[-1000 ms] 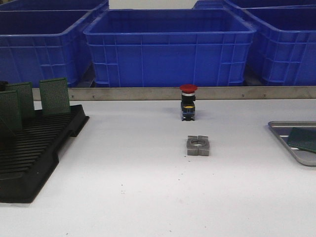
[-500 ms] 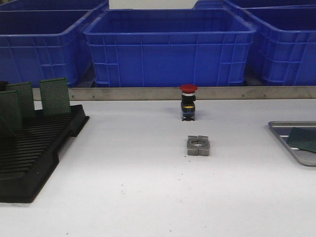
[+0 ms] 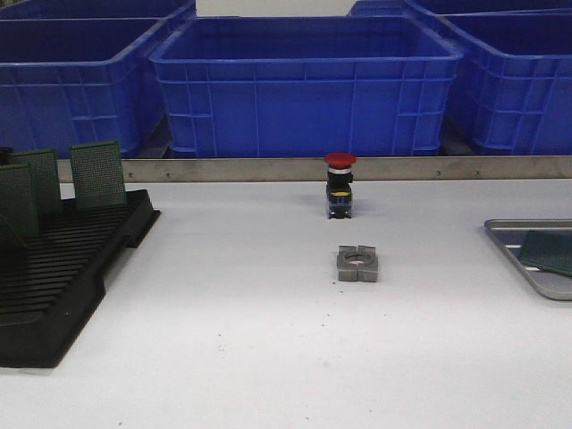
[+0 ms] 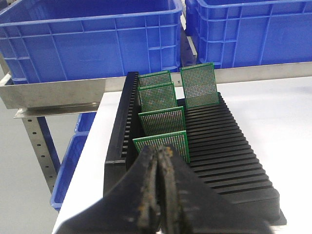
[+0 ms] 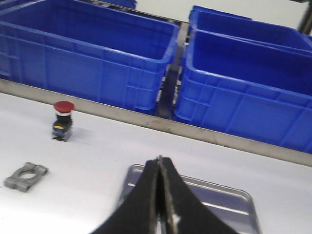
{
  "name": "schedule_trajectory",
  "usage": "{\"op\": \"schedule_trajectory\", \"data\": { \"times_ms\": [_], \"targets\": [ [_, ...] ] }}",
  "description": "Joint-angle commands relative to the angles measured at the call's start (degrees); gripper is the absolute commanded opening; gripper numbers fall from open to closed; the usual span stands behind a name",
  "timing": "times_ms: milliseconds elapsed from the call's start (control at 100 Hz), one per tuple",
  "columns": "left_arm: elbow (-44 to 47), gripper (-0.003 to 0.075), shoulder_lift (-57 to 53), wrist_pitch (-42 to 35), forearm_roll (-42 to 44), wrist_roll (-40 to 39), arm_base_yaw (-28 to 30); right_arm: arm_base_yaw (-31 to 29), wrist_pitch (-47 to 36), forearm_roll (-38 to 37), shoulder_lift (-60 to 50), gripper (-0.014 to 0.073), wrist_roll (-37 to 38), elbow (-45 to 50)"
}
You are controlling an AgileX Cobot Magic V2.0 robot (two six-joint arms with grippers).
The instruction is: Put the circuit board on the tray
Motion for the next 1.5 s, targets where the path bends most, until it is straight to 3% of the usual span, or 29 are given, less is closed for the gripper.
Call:
{"op": "schedule_trajectory", "data": {
  "times_ms": [0, 180, 290, 360, 920, 1490],
  "targets": [
    [1.7, -0.0017, -1.9, -4.9, -0.5, -0.5, -0.4, -2.0, -6.3, -12.9, -0.5, -0.0059, 12.7, 0.2],
    [1.7, -0.0017, -1.9, -4.9, -0.5, -0.5, -0.4, -3.5, -7.2, -31.7, -4.7, -0.0059, 33.6, 6.7],
    [1.7, -0.0017, -1.9, -4.9, -0.5, -0.5, -0.4, -3.5, -6.1, -36.3, -8.4, -0.0059, 40.0, 10.9],
    [1.7, -0.0017, -1.9, -4.9, -0.5, -0.5, -0.4, -3.5, -3.0, -37.9, -10.1, -0.0059, 40.1, 10.7],
    [1.7, -0.0017, -1.9, -4.9, -0.5, -0.5, -0.4, -2.9, -2.9, -38.3, -10.0, -0.0059, 39.9, 10.7],
    [1.7, -0.0017, -1.9, -4.9, -0.5, -0.5, -0.4, -1.9, -4.1, -34.8, -10.0, -0.0059, 43.1, 10.6]
  ]
}}
